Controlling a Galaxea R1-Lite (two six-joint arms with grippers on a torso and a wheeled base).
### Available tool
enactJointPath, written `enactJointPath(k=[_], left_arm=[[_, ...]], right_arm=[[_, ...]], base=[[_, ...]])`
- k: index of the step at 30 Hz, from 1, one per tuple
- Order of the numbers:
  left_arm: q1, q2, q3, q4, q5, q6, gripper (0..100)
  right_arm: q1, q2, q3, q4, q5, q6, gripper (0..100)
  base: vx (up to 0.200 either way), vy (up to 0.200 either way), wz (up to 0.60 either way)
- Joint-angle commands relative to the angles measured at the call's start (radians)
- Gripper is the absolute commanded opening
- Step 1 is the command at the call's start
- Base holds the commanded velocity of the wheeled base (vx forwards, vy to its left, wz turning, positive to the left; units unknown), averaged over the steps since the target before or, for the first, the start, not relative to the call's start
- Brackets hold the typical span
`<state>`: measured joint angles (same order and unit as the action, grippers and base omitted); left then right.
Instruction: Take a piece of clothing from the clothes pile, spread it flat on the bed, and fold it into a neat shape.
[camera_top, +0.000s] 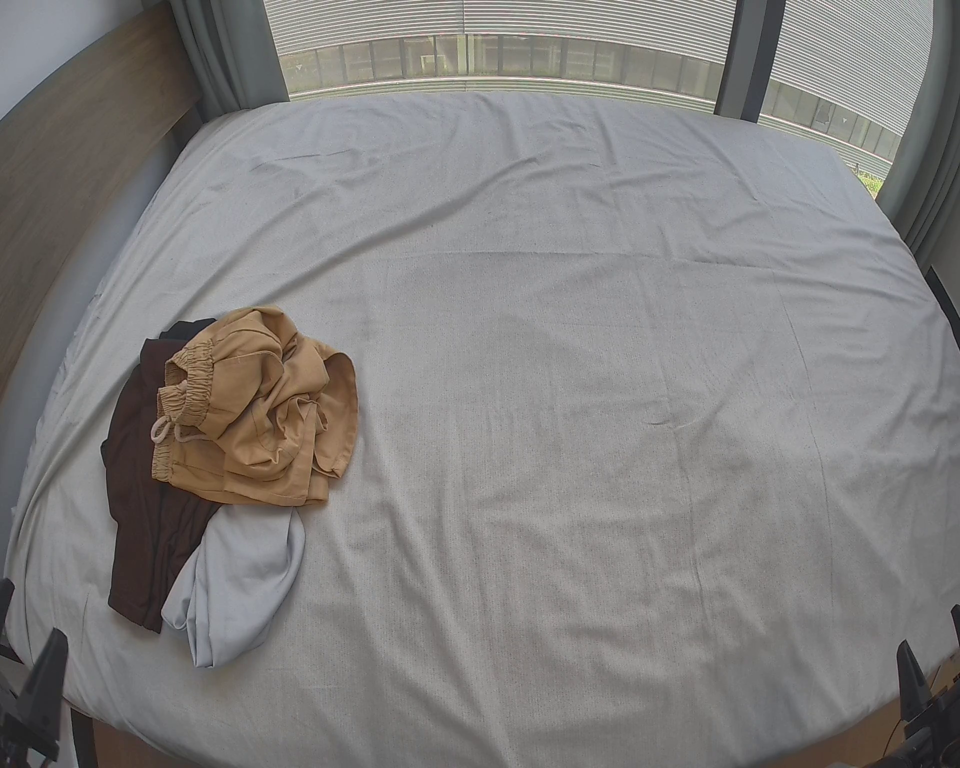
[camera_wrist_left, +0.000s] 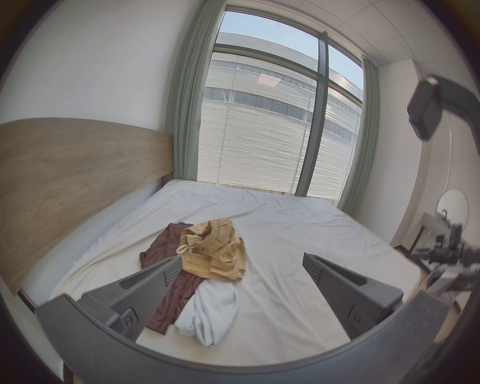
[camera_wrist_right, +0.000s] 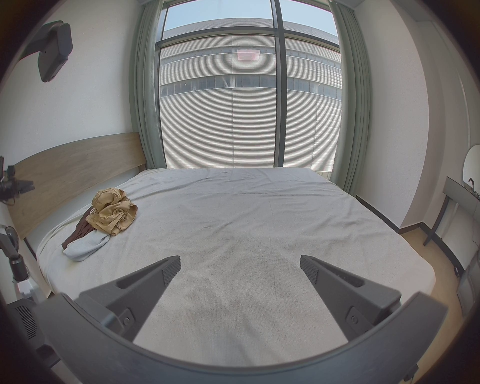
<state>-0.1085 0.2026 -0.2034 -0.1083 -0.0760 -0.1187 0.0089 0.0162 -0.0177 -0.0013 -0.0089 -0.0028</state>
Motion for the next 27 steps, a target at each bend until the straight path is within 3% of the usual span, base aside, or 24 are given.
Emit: enactJointPath(k=[1,11,12,22,27], left_arm=[[-0.036,0.196,-0.145,-0.005,-0.008,-0.09,100],[-0.036,0.506,-0.356,-0.057,-0.038,-0.118,100],[-0.03,0.601,-0.398,-0.103,-0.042,-0.119,100],[-0.033,0.818,-0.461,-0.272,-0.07,-0.116,100],[-0.025,0.865,-0.47,-0.301,-0.143,-0.133,100]], right_arm=[[0.0,-0.016,0.018,0.0,0.0,0.0,100],[0.0,-0.016,0.018,0.0,0.0,0.0,100],[0.0,-0.016,0.018,0.0,0.0,0.0,100],[0.0,-0.016,0.018,0.0,0.0,0.001,100],[0.0,-0.016,0.018,0.0,0.0,0.001,100]], base=[[0.0,0.0,0.0],[0.0,0.0,0.0],[0.0,0.0,0.0],[0.0,0.0,0.0],[0.0,0.0,0.0]])
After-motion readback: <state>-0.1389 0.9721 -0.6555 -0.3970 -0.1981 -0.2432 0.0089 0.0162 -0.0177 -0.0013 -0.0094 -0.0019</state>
